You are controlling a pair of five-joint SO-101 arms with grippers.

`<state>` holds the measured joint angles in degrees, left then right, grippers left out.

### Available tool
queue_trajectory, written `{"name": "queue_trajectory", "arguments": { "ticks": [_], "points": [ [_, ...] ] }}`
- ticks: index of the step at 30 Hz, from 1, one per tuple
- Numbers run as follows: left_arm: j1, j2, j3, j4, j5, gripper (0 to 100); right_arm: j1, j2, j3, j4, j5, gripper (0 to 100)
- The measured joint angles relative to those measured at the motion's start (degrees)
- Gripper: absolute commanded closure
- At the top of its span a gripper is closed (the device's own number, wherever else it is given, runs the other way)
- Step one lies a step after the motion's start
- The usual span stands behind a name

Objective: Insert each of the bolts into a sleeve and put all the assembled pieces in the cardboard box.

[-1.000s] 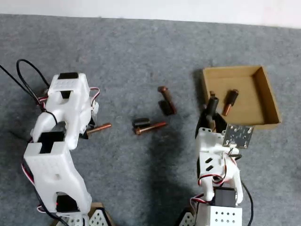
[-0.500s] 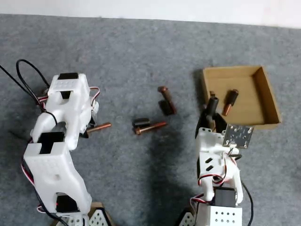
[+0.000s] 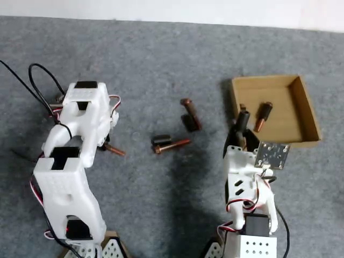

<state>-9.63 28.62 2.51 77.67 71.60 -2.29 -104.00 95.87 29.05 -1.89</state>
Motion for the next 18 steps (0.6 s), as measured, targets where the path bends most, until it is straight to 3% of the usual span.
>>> {"name": "queue_trajectory", "arguments": {
  "ticks": [6, 12, 18],
  "points": [
    [0.00, -4.48, -6.24, 2.55, -7.38, 100, 0.00, 0.00, 0.00, 0.00, 0.00, 98.9],
    [-0.09, -18.20, -18.37, 9.23, -15.03, 100, 0.00, 0.00, 0.00, 0.00, 0.00, 98.9],
    [-0.26, -31.03, -20.13, 16.62, -22.51, 100, 0.00, 0.00, 0.00, 0.00, 0.00, 98.9]
  ]
}}
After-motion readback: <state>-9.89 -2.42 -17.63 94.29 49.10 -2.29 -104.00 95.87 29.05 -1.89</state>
